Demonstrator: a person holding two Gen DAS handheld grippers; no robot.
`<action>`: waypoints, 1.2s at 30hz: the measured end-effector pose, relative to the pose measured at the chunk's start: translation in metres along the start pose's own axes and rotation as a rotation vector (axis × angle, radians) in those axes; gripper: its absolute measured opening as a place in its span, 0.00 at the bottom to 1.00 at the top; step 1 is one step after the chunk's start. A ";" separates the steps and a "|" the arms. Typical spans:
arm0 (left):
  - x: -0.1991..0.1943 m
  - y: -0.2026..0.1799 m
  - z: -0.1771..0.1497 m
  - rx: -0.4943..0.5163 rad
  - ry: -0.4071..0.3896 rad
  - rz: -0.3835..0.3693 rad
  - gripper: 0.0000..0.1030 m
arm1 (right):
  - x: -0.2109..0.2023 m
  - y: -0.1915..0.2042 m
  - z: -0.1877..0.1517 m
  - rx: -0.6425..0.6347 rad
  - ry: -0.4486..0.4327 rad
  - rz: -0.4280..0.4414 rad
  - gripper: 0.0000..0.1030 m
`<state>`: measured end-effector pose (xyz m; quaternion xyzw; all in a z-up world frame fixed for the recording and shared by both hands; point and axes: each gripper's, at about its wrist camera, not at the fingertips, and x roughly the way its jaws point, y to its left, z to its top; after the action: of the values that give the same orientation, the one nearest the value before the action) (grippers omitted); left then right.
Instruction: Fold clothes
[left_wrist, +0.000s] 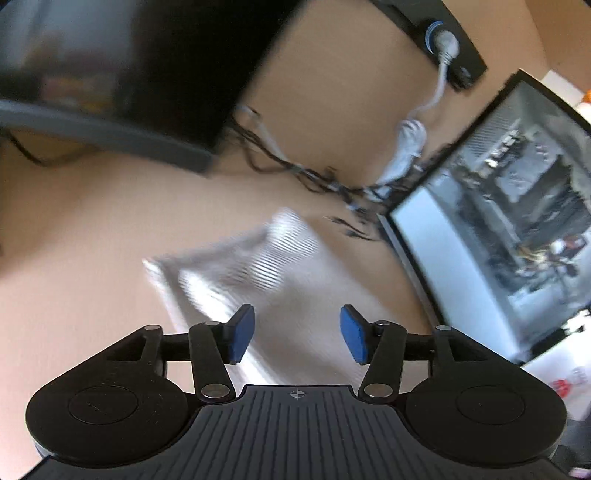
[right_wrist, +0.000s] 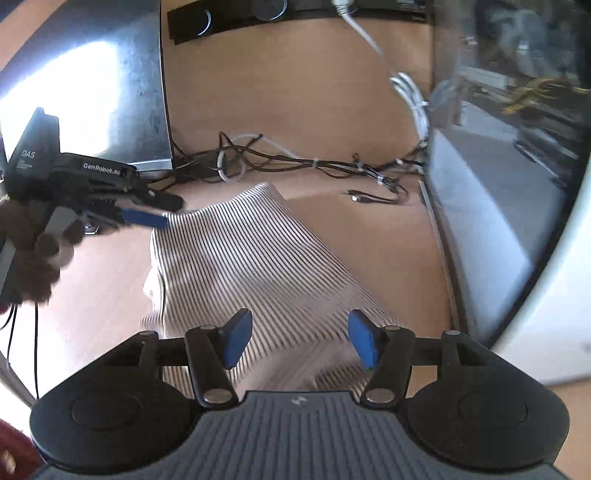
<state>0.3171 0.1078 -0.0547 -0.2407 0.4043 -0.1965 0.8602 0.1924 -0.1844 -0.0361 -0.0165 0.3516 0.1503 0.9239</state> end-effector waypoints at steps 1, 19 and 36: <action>0.009 -0.003 -0.003 -0.004 0.021 -0.010 0.59 | 0.012 0.002 0.003 -0.004 0.007 0.003 0.60; 0.057 -0.030 -0.002 0.116 0.069 0.101 0.74 | 0.034 0.056 -0.011 -0.127 0.130 0.187 0.80; -0.015 -0.054 -0.102 0.087 0.114 0.122 0.63 | 0.050 0.017 -0.020 -0.212 0.106 0.007 1.00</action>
<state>0.2197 0.0461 -0.0708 -0.1664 0.4576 -0.1743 0.8559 0.2103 -0.1577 -0.0826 -0.1208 0.3821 0.1890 0.8965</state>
